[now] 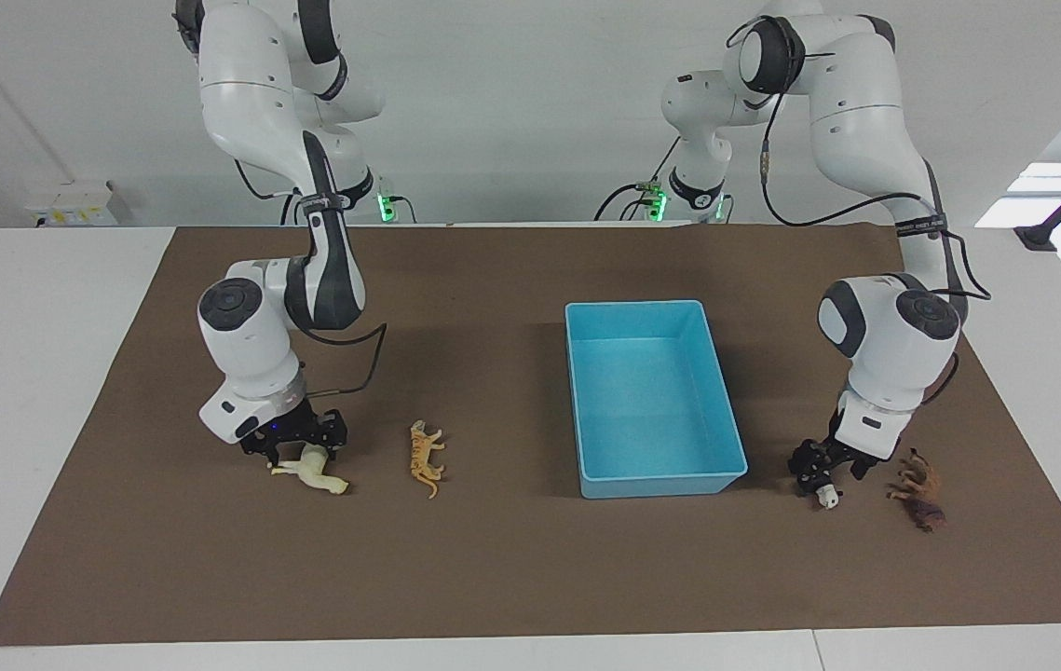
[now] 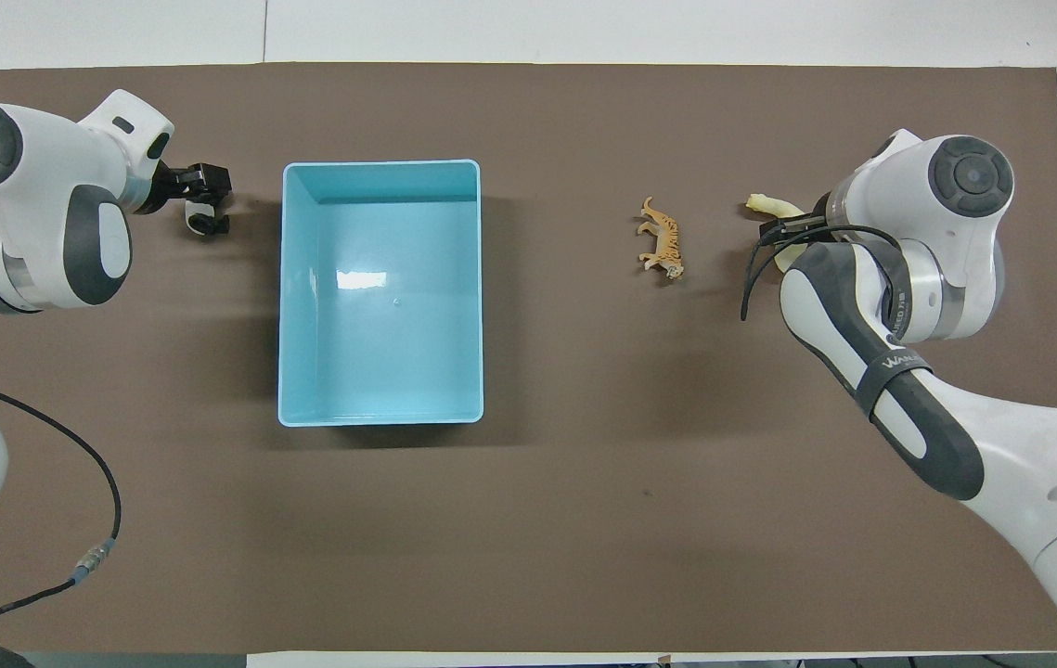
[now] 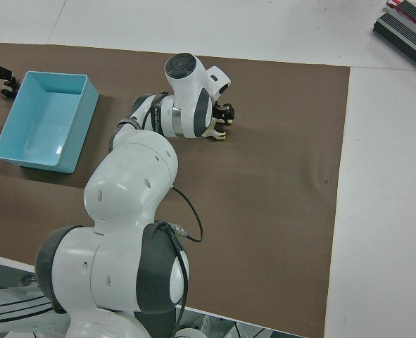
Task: Put all toys into storage box
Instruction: 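Grasp the llama with the right gripper while the left gripper grasps the panda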
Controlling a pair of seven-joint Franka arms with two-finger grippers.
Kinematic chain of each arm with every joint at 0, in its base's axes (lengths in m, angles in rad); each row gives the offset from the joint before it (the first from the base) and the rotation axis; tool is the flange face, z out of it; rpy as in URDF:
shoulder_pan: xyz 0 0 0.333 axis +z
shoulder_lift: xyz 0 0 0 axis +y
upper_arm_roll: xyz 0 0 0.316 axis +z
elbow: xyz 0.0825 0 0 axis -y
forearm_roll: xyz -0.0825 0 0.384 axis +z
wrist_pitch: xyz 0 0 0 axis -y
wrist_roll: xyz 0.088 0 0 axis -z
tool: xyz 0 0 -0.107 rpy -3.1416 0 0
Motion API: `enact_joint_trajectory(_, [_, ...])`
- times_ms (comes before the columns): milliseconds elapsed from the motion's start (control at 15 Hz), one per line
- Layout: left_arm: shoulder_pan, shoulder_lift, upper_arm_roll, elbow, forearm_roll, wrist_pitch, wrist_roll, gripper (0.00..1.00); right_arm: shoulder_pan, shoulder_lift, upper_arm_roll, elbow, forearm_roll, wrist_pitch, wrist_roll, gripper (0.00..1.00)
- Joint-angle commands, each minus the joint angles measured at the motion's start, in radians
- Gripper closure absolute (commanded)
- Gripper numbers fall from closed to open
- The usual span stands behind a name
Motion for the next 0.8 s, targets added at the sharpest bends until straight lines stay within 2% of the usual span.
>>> enact_joint_trajectory(0, [-0.005,-0.008,0.004,-0.042,0.024,0.045,-0.016,0.0,-0.001,0.011,-0.001,0.01,-0.022,-0.007,0.018,0.0])
enact_joint_trajectory(600, [-0.008,-0.015,0.004,-0.066,0.024,0.038,-0.021,0.0,-0.001,0.011,-0.001,0.012,-0.048,-0.048,0.113,0.0])
enact_joint_trajectory(733, [-0.013,-0.015,0.004,-0.064,0.023,0.037,-0.073,0.2,0.002,0.011,-0.001,0.009,-0.047,-0.039,0.157,0.0])
